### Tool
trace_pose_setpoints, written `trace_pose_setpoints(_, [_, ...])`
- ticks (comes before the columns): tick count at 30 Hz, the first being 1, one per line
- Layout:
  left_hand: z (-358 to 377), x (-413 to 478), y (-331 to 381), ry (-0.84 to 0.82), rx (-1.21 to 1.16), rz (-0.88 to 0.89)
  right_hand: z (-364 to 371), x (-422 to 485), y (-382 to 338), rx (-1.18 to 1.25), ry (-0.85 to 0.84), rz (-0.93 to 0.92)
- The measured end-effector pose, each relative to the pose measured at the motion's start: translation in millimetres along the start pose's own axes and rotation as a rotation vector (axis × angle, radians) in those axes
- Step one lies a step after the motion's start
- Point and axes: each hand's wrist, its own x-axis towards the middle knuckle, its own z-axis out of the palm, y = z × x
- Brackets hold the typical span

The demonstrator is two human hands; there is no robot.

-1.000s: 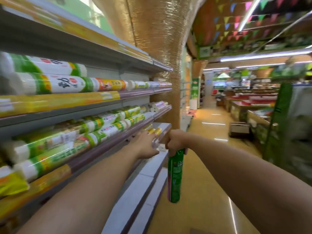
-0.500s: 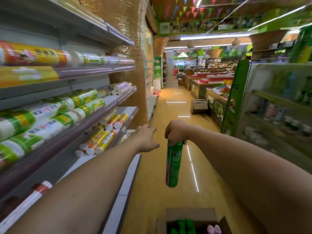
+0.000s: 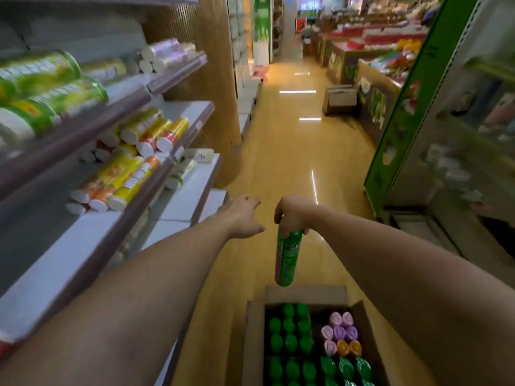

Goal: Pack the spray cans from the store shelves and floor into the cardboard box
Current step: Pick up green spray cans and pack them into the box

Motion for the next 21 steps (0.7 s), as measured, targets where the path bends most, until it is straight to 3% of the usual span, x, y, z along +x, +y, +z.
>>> trace_pose_setpoints(7, [93.2,73.4,-30.1,-0.190,-0.031,-0.030,79.0,98.3,36.6,0.108,-0.089,0.025])
trace_pose_setpoints(21, [319.3,202.8,-116.4,-0.445,-0.192,-0.083,315.2,260.9,78.8,0.212,-0.262,0.171])
